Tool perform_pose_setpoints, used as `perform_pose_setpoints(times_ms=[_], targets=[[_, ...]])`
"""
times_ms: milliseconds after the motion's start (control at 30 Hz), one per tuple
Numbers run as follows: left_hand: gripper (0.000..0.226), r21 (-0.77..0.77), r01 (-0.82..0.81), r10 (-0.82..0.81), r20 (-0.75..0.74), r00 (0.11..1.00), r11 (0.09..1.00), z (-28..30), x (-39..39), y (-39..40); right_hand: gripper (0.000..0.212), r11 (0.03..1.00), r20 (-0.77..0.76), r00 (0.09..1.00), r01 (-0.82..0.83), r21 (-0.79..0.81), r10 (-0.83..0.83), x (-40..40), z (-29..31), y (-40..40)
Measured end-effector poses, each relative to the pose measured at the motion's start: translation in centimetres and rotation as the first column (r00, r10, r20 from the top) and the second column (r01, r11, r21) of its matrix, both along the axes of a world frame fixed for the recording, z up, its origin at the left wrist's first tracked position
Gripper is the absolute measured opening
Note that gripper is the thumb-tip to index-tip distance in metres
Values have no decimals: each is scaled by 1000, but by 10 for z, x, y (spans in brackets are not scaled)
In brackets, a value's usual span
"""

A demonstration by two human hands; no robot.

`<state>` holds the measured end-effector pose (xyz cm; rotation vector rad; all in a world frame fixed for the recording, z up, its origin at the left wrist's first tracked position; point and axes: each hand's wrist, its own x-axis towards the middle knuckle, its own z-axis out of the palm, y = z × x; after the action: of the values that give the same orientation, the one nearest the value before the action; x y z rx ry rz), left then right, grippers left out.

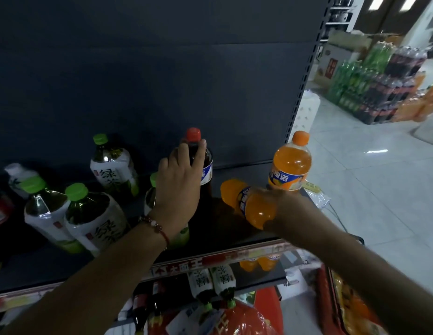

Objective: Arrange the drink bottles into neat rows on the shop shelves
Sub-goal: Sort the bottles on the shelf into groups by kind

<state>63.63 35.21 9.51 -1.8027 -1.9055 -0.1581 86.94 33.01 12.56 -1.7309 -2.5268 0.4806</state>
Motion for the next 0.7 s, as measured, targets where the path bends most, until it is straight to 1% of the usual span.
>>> perform_pose_setpoints(times_ms=[133, 200, 267, 300, 367, 467, 533, 600, 700], targets=[[94, 1, -1, 1, 3, 1000, 1000, 1, -1, 0, 54, 998, -122, 991, 57, -28, -60, -3, 47, 24], [95, 8, -1, 1, 0, 1000, 1000, -1, -2, 0, 38, 996, -208, 975, 84, 21, -78, -10, 57, 42], [95, 16, 2, -2, 3, 1000, 1000, -3, -3, 0, 28, 988, -296, 953, 106, 109, -70, -20, 62, 60], [94, 16, 0, 0, 4, 1000, 1000, -3, -3, 0, 27, 983, -314, 948, 107, 152, -55, -25, 61, 68], [92, 17, 2, -3, 9, 1000, 1000, -5, -4, 1, 34, 977, -338, 941, 89, 196, -18, -33, 55, 80], [86, 31, 36, -37, 48, 998, 999, -5, -5, 1, 49, 985, -417, 907, 9, 171, 64, -43, 38, 86], [82, 62, 62, -66, 65, 996, 996, -5, -3, 0, 53, 988, -486, 867, -44, 146, 110, -48, 24, 85], [79, 96, 97, -105, 83, 991, 991, -4, -3, -2, 53, 986, -550, 826, -40, 163, 124, -50, 12, 83], [79, 68, 132, -140, 131, 981, 989, 1, -5, -4, 55, 981, -606, 784, -14, 193, 131, -51, 4, 79]])
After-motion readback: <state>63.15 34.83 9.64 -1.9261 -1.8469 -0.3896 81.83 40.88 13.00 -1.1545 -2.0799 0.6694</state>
